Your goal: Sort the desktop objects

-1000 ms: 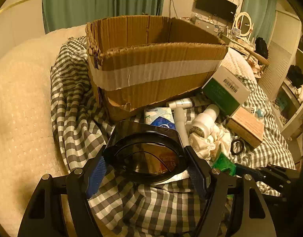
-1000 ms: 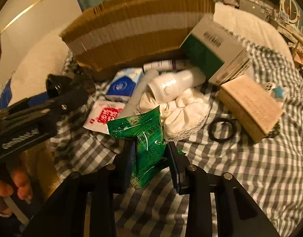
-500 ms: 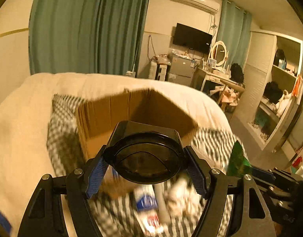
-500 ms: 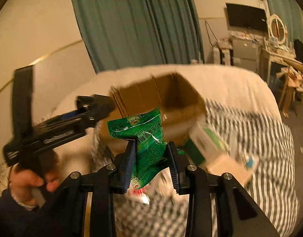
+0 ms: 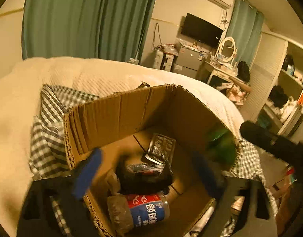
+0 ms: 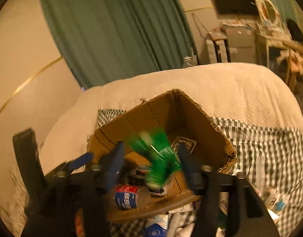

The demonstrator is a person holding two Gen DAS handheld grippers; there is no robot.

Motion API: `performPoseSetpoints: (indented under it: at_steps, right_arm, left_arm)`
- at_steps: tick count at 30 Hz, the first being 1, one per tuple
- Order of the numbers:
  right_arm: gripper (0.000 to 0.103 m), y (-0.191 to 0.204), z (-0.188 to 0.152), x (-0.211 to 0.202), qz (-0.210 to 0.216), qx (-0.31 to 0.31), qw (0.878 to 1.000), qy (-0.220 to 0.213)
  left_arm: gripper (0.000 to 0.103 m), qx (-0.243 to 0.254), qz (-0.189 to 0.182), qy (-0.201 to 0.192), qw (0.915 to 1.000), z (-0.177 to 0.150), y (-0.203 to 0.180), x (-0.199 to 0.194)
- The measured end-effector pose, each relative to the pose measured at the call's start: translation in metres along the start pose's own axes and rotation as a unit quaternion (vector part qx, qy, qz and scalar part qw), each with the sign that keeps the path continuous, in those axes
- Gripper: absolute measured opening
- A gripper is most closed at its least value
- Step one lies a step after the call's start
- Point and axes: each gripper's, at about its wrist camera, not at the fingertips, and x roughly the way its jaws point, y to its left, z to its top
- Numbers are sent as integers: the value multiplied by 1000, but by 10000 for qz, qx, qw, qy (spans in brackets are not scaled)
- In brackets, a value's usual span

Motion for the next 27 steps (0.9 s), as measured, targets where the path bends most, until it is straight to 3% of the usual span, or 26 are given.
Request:
performPoseSetpoints:
  at_steps: [3,10,15,18,22,27]
  right_arm:
    - [64,-7,0,-15,-247,26,9996,-120]
    - [65,-18,-27,-100,-759,-483,9954,-318]
    - [65,-39,-70,-146,-1271,-664,9891,-329]
    - [65,-60,-96,-153,-1422,-509,9881,-276]
    - [65,-94,-126,-149,-1475,-191,9886,-241]
    - [66,-124,-126,-138,-1365,78,9906,14]
  left_arm:
    - [103,135,-85,-156,9998,-1,-9,-9]
    - [103,372,-30,-375,9986,-16,-37,-63]
    - [103,776,-163,-150,9967,-45,-61,-84]
    - [103,894,-116,-57,9959,-65,-77,-85]
    - [103,1030,-510,129,9933,-103,-99,-70]
    - [103,1488,-871,468,9839,-127,-136,-37]
